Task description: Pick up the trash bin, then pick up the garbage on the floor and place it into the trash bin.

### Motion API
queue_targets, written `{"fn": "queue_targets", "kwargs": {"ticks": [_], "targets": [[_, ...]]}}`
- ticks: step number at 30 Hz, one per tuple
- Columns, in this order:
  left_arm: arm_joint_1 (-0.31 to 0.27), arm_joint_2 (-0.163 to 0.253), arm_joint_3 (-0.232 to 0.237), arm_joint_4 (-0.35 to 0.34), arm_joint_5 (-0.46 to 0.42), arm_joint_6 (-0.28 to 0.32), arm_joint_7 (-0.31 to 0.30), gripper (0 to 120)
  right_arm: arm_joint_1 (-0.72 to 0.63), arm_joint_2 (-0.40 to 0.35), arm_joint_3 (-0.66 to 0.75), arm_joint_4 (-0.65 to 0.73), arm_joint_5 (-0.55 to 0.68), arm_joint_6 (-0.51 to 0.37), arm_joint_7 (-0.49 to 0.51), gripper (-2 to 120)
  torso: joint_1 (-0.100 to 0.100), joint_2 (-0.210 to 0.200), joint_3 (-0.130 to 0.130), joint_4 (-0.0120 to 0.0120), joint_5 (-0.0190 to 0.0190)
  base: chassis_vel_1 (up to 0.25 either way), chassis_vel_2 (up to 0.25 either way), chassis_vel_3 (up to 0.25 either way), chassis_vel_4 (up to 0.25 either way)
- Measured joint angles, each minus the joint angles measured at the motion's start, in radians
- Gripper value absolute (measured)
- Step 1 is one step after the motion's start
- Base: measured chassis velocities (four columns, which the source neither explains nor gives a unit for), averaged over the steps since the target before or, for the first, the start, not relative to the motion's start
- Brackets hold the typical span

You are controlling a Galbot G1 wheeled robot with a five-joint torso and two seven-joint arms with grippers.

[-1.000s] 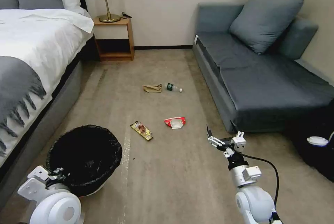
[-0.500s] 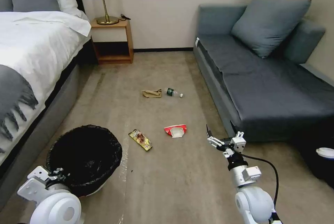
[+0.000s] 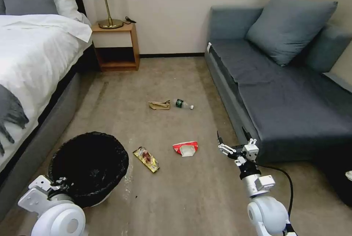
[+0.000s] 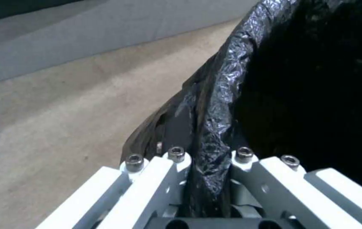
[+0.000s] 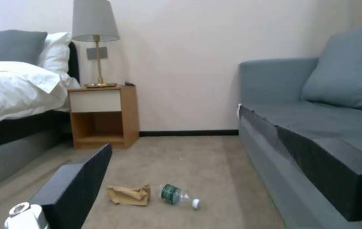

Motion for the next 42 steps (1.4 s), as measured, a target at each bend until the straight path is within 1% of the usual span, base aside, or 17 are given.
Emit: {"fn": "queue_targets", "kwargs": {"ticks": [31, 36, 42], "targets": [[-0.005, -0.002, 0.003, 0.004, 0.0, -0.001, 0.0, 0, 0.007, -0.001, -0.009, -0.007, 0.004, 0.003, 0.001, 100, 0.0, 0.0, 0.0, 0.0, 0.0, -0.137, 0.142, 0.136, -0.14], [-0.005, -0.002, 0.003, 0.005, 0.0, -0.002, 0.0, 0, 0.01, 0.0, -0.011, -0.011, 0.006, 0.019, -0.003, 100, 0.0, 0.0, 0.0, 0.0, 0.0, -0.108, 0.086, 0.105, -0.089], [-0.004, -0.003, 0.003, 0.006, -0.001, -0.002, 0.0, 0, 0.007, 0.0, -0.011, -0.018, 0.005, 0.031, -0.012, 100, 0.0, 0.0, 0.0, 0.0, 0.0001, 0.0, 0.0, 0.0, 0.0]]}}
